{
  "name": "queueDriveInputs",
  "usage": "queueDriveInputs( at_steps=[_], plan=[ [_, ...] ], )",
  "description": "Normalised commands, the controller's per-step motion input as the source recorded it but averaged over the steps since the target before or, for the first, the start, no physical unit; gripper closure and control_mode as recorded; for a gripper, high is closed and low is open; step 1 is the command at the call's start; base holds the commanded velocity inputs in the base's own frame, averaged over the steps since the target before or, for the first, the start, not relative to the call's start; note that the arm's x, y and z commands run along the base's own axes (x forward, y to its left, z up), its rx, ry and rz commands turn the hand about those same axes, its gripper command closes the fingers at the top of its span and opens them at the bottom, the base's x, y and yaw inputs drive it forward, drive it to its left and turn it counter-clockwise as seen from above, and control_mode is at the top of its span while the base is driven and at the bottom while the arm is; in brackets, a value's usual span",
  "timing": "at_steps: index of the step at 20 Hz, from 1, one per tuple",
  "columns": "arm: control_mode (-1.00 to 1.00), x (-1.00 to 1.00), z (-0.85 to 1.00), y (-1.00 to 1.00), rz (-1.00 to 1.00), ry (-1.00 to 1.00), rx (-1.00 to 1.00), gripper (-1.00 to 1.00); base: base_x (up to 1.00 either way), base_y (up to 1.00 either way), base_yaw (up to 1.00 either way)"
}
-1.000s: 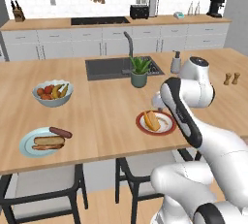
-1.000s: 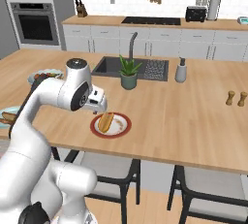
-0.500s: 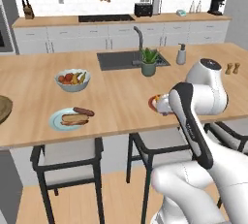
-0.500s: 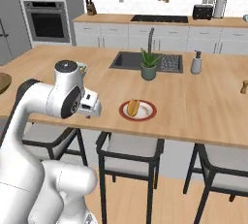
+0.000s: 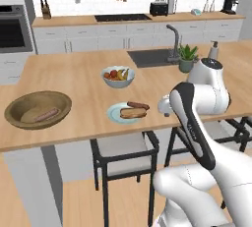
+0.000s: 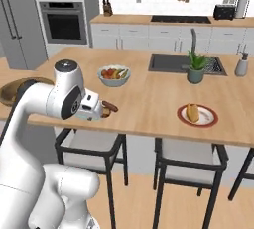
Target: Place one bun and one sausage from the bowl on each plate.
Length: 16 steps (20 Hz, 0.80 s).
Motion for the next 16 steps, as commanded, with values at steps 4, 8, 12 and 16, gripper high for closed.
queueDriveInputs(
  at_steps=[4,8,12,16],
  plan=[
    [1.0,0.0,0.0,0.0,0.0,0.0,0.0,-1.0,0.0,1.0,-0.07],
    [1.0,0.0,0.0,0.0,0.0,0.0,0.0,-1.0,0.25,1.0,-0.02],
    [1.0,0.0,0.0,0.0,0.0,0.0,0.0,-1.0,0.59,0.11,0.06],
    [1.0,0.0,0.0,0.0,0.0,0.0,0.0,-1.0,1.0,0.0,0.08]
  ],
)
